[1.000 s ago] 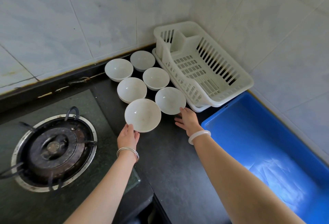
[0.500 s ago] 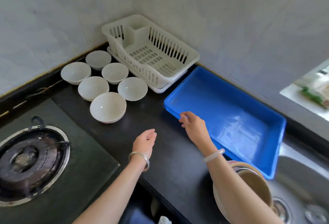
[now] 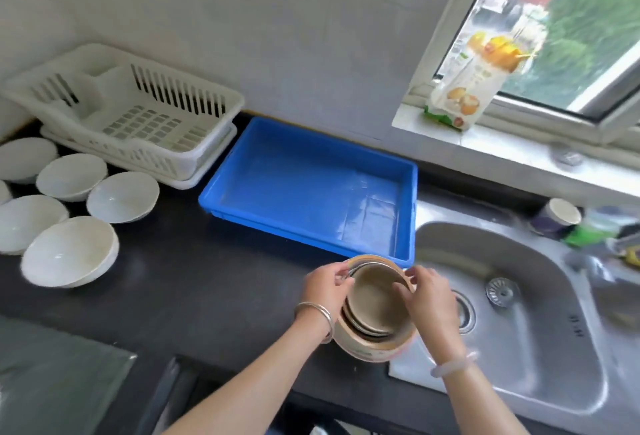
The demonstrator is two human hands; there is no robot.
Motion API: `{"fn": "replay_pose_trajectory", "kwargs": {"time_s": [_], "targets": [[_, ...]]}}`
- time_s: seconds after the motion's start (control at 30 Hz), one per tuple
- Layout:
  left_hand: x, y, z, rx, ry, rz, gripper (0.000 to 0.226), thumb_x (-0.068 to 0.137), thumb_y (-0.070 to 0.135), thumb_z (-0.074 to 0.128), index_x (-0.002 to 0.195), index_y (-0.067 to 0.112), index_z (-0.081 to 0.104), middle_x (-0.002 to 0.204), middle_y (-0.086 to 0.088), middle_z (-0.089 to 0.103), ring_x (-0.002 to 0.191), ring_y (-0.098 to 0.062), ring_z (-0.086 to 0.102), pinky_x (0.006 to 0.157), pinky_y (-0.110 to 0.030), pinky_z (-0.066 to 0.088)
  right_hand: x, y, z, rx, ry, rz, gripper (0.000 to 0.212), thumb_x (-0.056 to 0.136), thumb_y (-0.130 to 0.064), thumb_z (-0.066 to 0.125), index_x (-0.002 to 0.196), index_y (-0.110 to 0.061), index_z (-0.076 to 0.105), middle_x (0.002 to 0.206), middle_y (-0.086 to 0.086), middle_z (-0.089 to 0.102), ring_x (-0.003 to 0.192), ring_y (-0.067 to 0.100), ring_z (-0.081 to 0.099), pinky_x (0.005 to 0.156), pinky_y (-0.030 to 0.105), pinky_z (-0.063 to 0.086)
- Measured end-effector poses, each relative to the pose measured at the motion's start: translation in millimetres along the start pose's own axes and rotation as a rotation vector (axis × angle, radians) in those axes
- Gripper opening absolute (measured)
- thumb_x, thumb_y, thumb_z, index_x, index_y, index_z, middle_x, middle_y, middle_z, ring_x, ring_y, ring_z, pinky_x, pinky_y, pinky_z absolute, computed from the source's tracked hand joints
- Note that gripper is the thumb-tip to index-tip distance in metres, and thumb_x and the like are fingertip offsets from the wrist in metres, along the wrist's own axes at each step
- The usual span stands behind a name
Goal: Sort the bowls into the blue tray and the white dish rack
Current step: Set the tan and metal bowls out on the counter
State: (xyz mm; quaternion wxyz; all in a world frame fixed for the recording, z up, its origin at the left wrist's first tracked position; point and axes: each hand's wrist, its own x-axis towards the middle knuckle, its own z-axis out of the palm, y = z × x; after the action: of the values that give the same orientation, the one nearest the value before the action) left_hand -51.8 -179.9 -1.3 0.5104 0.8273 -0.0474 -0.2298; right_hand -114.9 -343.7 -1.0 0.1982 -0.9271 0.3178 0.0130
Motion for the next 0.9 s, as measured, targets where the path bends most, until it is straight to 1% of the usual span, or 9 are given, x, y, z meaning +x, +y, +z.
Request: {"fn": "replay_pose_trajectory", "kwargs": {"time_s": [0.13,0.23,0.3,0.43,0.5,0.57,0.67,0.77,0.9], "targets": [[5,4,18,0.216,-0.031,0.002,0.035,0.085,0.017,0.061,0.120,0.018,0.061,0.115,-0.003,0.066,0.104,-0.018,0.061,0.092,-0.023,0.043,-3,9,5,0.025,0.001,0.074,0.020,0.078,-0.024,0.073,0.088,-0.010,0.061,0.087,0.010,0.067,0.076,0.027,0.056,0.060,0.030,0.032],[8,3,23,0.283,-0.027,0.006,0.035,0.085,0.017,0.061,0.119,0.018,0.061,0.116,-0.004,0.064,0.105,-0.020,0.060,0.092,-0.027,0.045,-2,10,9,0.062,0.061,0.094,0.013,0.077,-0.016,0.069,0.078,-0.011,0.057,0.079,0.010,0.066,0.066,0.025,0.048,0.057,0.029,0.027],[10,1,24,0.307,-0.024,0.005,0.033,0.085,0.018,0.061,0.119,0.018,0.061,0.115,-0.004,0.062,0.103,-0.020,0.059,0.091,-0.029,0.047,-1,11,10,0.062,0.081,0.101,0.009,0.077,-0.013,0.064,0.077,-0.010,0.056,0.077,0.011,0.066,0.069,0.031,0.055,0.057,0.030,0.027],[12,-3,25,0.337,-0.006,0.032,0.026,0.087,0.014,0.059,0.112,0.016,0.065,0.112,-0.004,0.059,0.099,-0.019,0.058,0.084,-0.023,0.043,1,10,10,0.061,0.089,0.084,0.003,0.082,-0.012,0.058,0.084,-0.009,0.058,0.082,0.014,0.069,0.079,0.035,0.061,0.059,0.030,0.030],[12,-5,26,0.334,0.000,0.037,0.026,0.086,0.013,0.059,0.112,0.015,0.066,0.112,-0.005,0.060,0.099,-0.018,0.058,0.083,-0.021,0.042,2,11,9,0.055,0.089,0.072,0.005,0.085,-0.012,0.057,0.084,-0.008,0.059,0.085,0.015,0.069,0.081,0.035,0.062,0.060,0.029,0.030],[12,-6,25,0.329,0.002,0.044,0.025,0.086,0.013,0.060,0.110,0.014,0.066,0.111,-0.004,0.060,0.092,-0.015,0.057,0.080,-0.018,0.041,2,11,9,0.048,0.087,0.061,0.008,0.088,-0.014,0.057,0.086,-0.007,0.061,0.087,0.015,0.069,0.082,0.035,0.062,0.061,0.029,0.030],[13,-8,25,0.317,0.014,0.040,0.018,0.085,0.013,0.061,0.102,0.012,0.067,0.108,-0.004,0.060,0.080,-0.010,0.053,0.074,-0.017,0.039,1,11,8,0.058,0.087,0.024,0.011,0.089,-0.015,0.057,0.088,-0.006,0.062,0.086,0.015,0.070,0.081,0.035,0.062,0.061,0.031,0.033],[13,-9,26,0.294,0.032,0.026,0.015,0.085,0.014,0.062,0.099,0.011,0.067,0.106,-0.005,0.060,0.079,-0.009,0.053,0.073,-0.017,0.040,-4,10,6,0.072,0.112,-0.030,0.010,0.088,-0.014,0.060,0.091,-0.006,0.066,0.090,0.013,0.066,0.079,0.034,0.060,0.062,0.032,0.036],[13,-10,26,0.284,0.037,0.033,0.015,0.085,0.015,0.062,0.098,0.012,0.067,0.105,-0.003,0.060,0.080,-0.008,0.054,0.074,-0.016,0.040,-5,10,4,0.040,0.143,-0.043,0.009,0.086,-0.014,0.064,0.092,-0.007,0.064,0.089,0.011,0.066,0.078,0.031,0.058,0.061,0.029,0.032]]}}
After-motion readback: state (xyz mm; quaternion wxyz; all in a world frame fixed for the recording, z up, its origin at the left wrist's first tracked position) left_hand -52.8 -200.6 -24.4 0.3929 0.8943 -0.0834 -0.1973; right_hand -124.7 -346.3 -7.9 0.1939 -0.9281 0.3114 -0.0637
